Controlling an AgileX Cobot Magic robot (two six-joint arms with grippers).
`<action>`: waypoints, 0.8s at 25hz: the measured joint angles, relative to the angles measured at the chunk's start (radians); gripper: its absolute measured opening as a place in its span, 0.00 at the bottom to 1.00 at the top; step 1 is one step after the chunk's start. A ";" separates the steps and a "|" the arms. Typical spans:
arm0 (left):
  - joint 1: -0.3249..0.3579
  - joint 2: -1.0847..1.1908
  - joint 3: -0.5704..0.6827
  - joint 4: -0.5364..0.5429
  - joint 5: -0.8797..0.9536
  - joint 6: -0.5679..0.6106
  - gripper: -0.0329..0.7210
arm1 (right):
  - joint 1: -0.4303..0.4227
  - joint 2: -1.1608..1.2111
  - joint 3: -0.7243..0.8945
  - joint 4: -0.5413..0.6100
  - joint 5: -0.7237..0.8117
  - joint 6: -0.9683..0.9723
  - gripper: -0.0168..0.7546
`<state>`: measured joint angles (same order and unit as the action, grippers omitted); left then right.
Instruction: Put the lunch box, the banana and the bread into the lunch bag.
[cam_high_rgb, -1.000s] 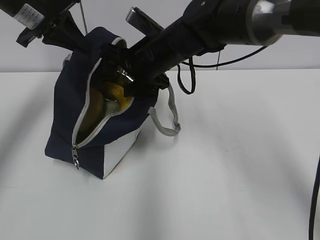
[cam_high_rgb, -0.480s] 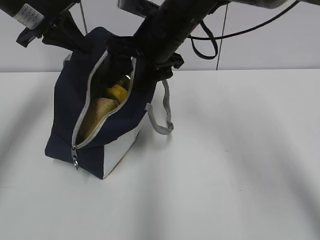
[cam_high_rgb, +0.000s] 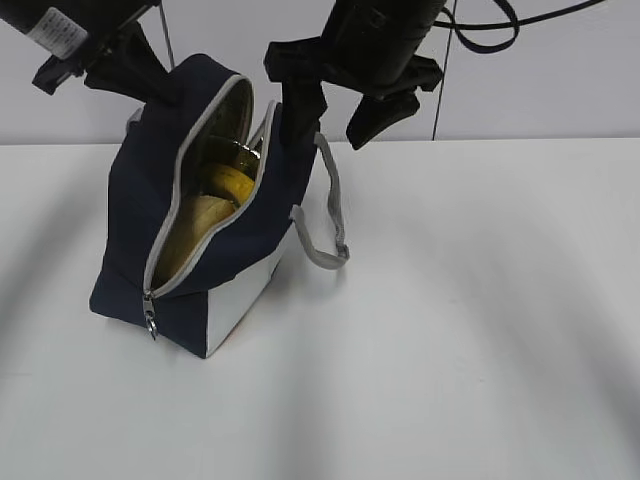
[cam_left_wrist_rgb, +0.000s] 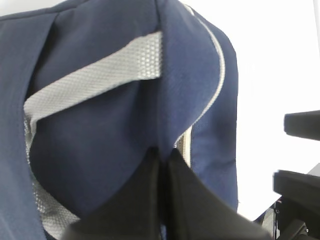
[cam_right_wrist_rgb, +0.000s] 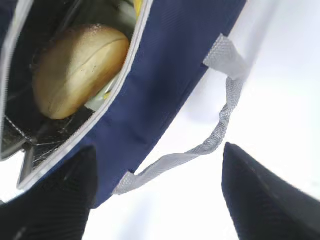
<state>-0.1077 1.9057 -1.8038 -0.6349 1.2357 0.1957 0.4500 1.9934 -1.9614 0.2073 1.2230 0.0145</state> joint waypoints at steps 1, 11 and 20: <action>0.000 0.000 0.000 0.000 0.000 0.000 0.04 | 0.000 -0.006 0.000 -0.002 0.006 0.004 0.76; 0.000 0.000 0.000 0.001 0.000 0.000 0.04 | -0.006 -0.015 0.013 0.026 -0.043 0.070 0.76; 0.000 0.000 0.000 0.002 0.000 0.000 0.04 | -0.057 -0.017 0.237 0.256 -0.248 0.020 0.69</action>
<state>-0.1077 1.9057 -1.8038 -0.6331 1.2357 0.1957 0.3932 1.9763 -1.7243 0.4633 0.9750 0.0344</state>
